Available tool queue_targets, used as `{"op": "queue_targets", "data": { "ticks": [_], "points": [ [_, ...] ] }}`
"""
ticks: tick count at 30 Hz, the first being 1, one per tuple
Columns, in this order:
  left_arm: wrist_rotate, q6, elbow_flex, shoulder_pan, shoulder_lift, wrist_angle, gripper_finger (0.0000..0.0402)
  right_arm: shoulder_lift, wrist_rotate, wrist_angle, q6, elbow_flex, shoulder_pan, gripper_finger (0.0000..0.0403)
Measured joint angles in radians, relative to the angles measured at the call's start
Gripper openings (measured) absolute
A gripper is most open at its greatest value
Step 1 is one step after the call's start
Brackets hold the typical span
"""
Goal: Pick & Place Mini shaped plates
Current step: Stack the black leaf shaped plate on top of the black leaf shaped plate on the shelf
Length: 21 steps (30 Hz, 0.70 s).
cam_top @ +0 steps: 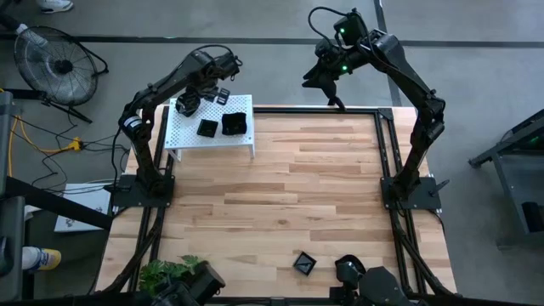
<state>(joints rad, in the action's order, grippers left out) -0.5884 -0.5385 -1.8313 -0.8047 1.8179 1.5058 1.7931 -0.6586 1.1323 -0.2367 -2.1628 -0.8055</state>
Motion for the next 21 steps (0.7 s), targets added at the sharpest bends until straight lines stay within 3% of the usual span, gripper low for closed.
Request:
{"op": "queue_targets", "data": {
  "ticks": [21],
  "points": [
    [-0.034,-0.046,0.001,0.000,0.083,0.039,0.0146,0.000,0.000,-0.001,-0.007,0.000,0.000,0.0169]
  ]
}}
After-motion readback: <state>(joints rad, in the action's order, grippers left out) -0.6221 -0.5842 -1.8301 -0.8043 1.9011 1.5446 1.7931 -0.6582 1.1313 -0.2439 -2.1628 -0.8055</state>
